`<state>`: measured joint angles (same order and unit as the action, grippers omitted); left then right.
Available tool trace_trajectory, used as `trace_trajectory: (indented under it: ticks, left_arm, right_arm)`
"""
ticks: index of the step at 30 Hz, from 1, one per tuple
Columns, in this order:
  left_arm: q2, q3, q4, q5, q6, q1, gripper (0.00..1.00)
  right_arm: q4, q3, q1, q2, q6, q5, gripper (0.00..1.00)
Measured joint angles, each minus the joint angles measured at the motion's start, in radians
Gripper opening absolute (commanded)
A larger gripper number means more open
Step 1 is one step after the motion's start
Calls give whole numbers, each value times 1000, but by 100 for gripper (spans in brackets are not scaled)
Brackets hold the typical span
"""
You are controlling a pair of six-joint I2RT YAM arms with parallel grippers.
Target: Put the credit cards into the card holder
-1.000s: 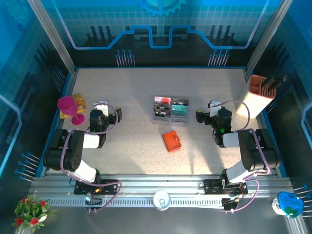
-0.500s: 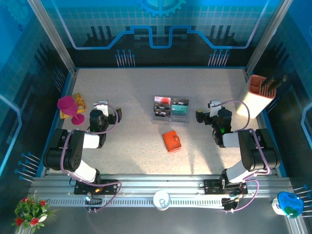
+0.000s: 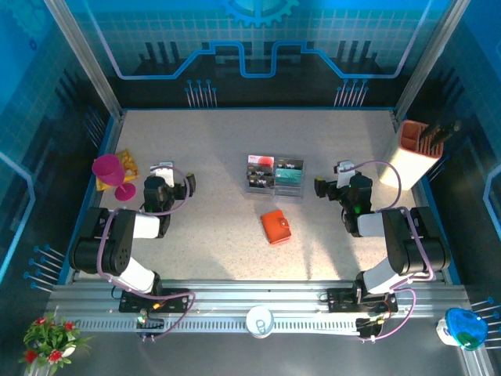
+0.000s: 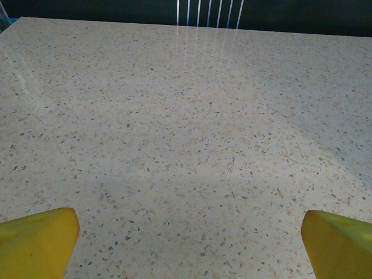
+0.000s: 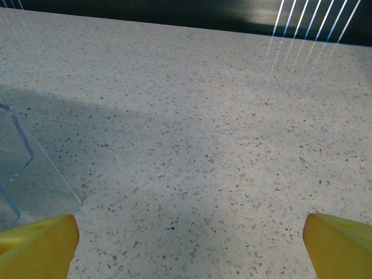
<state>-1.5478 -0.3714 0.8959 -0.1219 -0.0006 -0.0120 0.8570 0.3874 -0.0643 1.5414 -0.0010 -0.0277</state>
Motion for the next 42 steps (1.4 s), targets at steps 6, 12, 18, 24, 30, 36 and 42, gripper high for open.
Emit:
trace_trajectory:
  ticks: [6, 12, 18, 24, 30, 36, 42]
  left_arm:
    - [0, 0, 0, 0, 0, 0, 99]
    - [0, 0, 0, 0, 0, 0, 99]
    - [0, 0, 1, 0, 0, 0, 99]
    - [63, 1, -38, 0, -1, 0, 99]
    - [227, -8, -172, -21, -21, 0, 99]
    - [357, -97, -404, -63, -88, 0, 99]
    - [419, -264, -686, -98, -254, 0, 99]
  right_arm:
    - [0, 0, 13, 0, 0, 17, 100]
    - [0, 0, 15, 0, 0, 29, 100]
    - [10, -3, 22, -1, 8, 32, 100]
    - [20, -47, 26, -79, 33, -18, 100]
    - [-119, -24, 26, -253, 71, -86, 100]
    - [-429, 114, 68, -444, 313, -130, 100]
    - [-605, 143, 103, -583, 465, 59, 98]
